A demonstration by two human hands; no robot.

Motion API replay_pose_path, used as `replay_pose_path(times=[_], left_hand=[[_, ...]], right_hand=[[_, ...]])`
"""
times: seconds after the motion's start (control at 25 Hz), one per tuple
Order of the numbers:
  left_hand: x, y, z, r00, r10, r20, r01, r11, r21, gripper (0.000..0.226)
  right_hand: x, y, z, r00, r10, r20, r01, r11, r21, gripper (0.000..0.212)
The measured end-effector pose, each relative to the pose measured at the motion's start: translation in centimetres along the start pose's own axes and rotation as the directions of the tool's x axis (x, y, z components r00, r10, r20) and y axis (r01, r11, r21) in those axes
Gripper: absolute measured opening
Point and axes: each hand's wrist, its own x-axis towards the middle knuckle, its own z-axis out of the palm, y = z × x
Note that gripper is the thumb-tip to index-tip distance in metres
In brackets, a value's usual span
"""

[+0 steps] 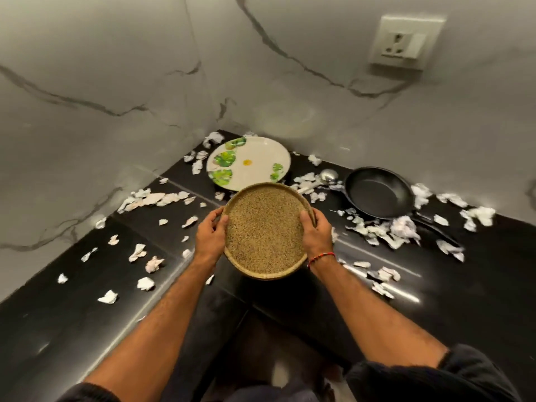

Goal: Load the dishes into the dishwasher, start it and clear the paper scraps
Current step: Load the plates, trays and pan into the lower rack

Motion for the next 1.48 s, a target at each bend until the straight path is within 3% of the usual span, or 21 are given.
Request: replay_pose_path(times=[0.2,0.36,0.56,0.76,1.16,1.32,1.48], left_hand=[[-1.5,2.9,5.2,0.964,0.051,0.261,-0.046,0.999,-0.024,0.025],[-4.2,2.7,9.2,0.886,0.085,0.455,-0.084,0.996,-0.022,0.03],[-11.9,1.5,14.6,0.722,0.073,0.688,-0.1,0.995,0.0,0.032],[-20.8,2.3,19.1,0.513,0.062,0.856,-0.11,0.994,-0.006,0.022],[-43.1,2.7,25.6,0.241,0.021,0.97,-0.113,0.994,0.006,0.022],[-51.5,1.0,27.6,0.147,0.021,0.989,-0.188,0.982,0.007,0.019],[-59.3,-0.3,29.8,0.095,0.012,0.995,-0.31,0.95,0.018,0.021]], right_hand=[[-2.7,-0.6,-6.2,0.977,-0.013,-0.213,0.013,1.0,0.001,0.017],[-7.6,0.1,-11.2,0.919,0.0,-0.393,0.022,0.998,0.051,0.011],[-16.0,2.8,-18.8,0.801,0.054,-0.596,0.01,0.995,0.103,0.017],[-24.2,3.6,-25.8,0.617,0.068,-0.784,0.059,0.989,0.132,0.022],[-42.5,6.8,-40.5,0.379,0.146,-0.914,0.167,0.96,0.223,0.025],[-51.0,8.6,-45.3,0.313,0.192,-0.93,0.198,0.945,0.262,0.029],[-58.6,10.8,-50.1,0.236,0.215,-0.948,0.184,0.948,0.261,0.031]])
